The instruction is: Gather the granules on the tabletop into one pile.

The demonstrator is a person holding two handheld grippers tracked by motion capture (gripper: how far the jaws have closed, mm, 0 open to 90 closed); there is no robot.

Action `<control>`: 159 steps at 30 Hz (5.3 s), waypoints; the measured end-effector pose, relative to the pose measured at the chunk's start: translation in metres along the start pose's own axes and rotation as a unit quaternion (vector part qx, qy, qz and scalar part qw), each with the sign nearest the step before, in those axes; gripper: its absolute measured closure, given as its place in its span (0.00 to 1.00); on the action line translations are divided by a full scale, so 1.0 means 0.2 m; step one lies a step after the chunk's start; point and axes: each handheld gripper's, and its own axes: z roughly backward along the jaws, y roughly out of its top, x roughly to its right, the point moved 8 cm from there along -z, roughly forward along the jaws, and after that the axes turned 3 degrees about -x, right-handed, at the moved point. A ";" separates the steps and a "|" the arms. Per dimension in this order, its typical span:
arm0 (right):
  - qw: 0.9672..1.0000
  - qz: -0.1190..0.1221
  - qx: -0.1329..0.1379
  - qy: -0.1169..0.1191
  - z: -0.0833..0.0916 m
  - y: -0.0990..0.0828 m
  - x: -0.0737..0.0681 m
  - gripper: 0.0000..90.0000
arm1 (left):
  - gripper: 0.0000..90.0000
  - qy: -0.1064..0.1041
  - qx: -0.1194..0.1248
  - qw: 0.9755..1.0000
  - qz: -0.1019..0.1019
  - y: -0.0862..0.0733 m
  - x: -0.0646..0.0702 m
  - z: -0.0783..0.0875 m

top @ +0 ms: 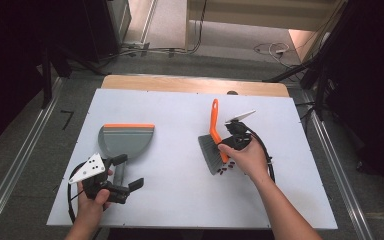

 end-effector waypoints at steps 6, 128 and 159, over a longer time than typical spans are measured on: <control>1.000 -0.005 0.002 -0.003 0.01 -0.01 0.02 0.76 | 0.00 0.000 0.002 1.000 0.001 0.00 0.00 0.00; 0.953 0.278 0.085 -0.083 0.43 0.05 0.11 0.76 | 0.00 0.001 -0.011 1.000 -0.009 -0.01 0.02 -0.03; 0.922 0.320 0.067 -0.207 0.20 0.08 0.28 0.76 | 0.01 0.000 -0.013 1.000 -0.012 -0.01 0.02 -0.03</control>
